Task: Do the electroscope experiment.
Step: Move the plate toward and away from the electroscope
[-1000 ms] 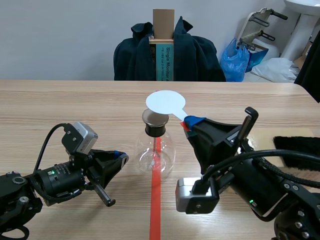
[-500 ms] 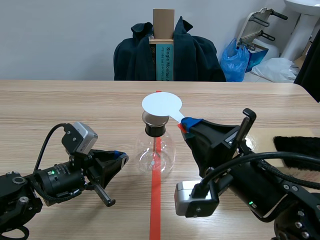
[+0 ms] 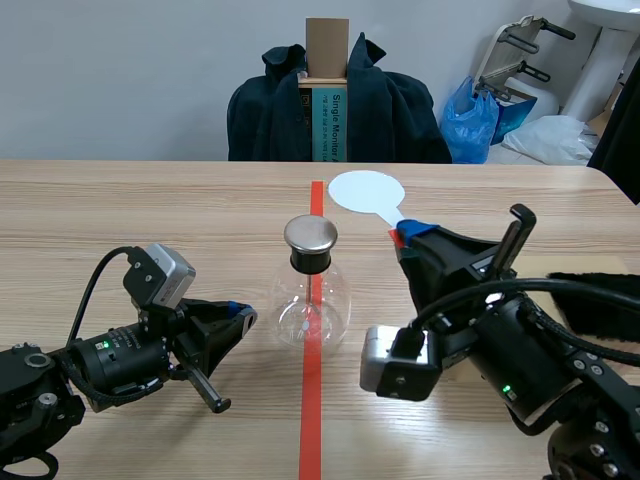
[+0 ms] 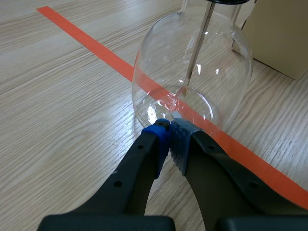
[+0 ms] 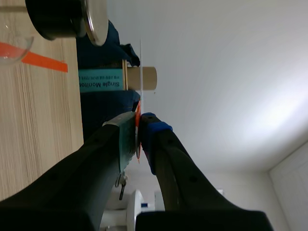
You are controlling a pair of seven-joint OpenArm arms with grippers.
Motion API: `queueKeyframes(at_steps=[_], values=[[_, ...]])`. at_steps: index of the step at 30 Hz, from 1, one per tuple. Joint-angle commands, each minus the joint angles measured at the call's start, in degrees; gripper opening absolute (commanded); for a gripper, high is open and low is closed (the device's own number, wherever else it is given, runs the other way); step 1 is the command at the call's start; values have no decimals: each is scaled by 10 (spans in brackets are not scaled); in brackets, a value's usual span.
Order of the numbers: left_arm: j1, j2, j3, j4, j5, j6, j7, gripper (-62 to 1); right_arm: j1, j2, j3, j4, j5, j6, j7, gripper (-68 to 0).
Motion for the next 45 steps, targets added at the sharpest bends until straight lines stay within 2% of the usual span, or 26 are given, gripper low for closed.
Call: queueKeyframes(at_steps=[1, 11, 19, 34, 45], values=[[-6, 0, -2, 7, -5, -1, -8, -571, 2, 8, 2, 13, 3, -6, -11, -667], [-6, 0, -2, 7, -5, -1, -8, -571, 2, 8, 2, 13, 3, -6, -57, -667], [-6, 0, -2, 7, -5, -1, -8, -571, 2, 8, 0, 13, 3, 3, -59, -667], [-6, 0, -2, 7, -5, -1, -8, -571, 2, 8, -35, 13, -7, 2, 33, -667], [-6, 0, -2, 7, -5, -1, -8, -571, 2, 8, -46, 13, -8, 2, 61, -667]])
